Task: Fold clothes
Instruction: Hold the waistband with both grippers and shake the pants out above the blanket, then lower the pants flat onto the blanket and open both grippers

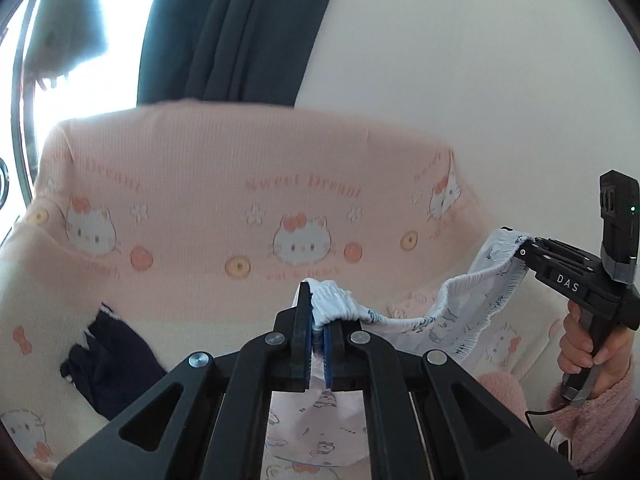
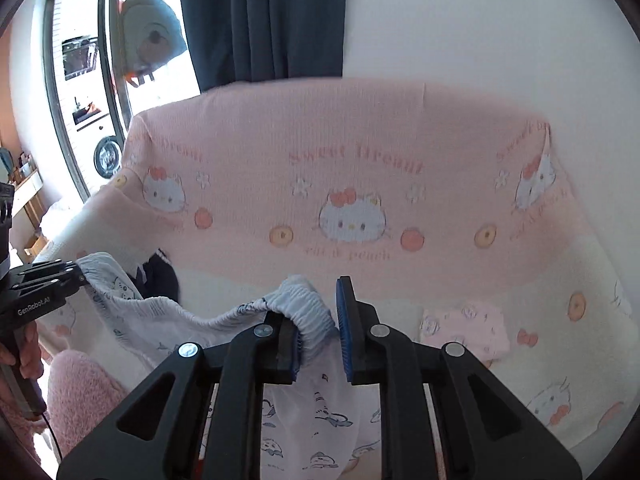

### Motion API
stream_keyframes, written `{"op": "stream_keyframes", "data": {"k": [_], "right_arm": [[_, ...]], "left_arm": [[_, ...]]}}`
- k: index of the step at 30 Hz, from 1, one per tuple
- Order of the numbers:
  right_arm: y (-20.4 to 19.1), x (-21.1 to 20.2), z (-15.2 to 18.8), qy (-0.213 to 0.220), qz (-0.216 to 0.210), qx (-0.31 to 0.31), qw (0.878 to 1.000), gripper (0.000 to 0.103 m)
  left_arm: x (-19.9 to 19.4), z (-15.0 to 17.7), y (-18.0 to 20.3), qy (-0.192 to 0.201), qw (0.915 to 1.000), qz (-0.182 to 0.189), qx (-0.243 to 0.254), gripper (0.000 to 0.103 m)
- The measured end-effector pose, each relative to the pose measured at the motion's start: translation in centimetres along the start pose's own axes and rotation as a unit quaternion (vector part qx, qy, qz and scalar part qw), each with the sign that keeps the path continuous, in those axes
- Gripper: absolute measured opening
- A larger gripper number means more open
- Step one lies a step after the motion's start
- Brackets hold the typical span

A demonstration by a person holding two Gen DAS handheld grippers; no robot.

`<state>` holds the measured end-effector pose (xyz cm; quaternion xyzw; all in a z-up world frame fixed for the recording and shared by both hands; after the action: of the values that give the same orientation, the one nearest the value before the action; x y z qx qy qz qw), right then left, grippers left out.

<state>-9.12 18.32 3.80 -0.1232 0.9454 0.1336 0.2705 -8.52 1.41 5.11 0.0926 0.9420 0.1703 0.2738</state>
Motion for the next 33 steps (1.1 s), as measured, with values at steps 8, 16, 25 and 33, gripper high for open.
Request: {"op": "stream_keyframes", "data": {"k": [8, 16, 25, 33], "right_arm": [[-2.0, -2.7, 1.9, 0.004, -0.07, 0.009, 0.998, 0.015], [-8.1, 12.8, 23.7, -0.307, -0.16, 0.107, 0.932, 0.017], [-10.2, 15.8, 26.9, -0.335, -0.147, 0.092, 0.926, 0.023], [-10.2, 14.9, 28.8, -0.363, -0.133, 0.093, 0.917, 0.028]], "left_arm": [[2.3, 6.5, -4.6, -0.09, 0.9923, -0.052, -0.067, 0.004], [12.9, 27.2, -16.4, -0.323, 0.8948, -0.109, -0.288, 0.006], [11.6, 27.0, -17.3, -0.315, 0.904, -0.133, -0.256, 0.042], [11.5, 25.5, -16.9, -0.286, 0.9186, -0.082, -0.26, 0.045]]}}
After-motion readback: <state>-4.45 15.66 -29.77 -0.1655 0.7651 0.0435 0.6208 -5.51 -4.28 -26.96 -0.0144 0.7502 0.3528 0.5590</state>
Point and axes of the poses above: each gripper's, at about its wrist camera, not at the fingertips, and x roughly the way its jaws point, y to its right, z to its underside, the point moved 4 cm from there along x, roughly the way its jaws point, and after that the axes turned 13 degrees about -x, right-handed, at the moved point
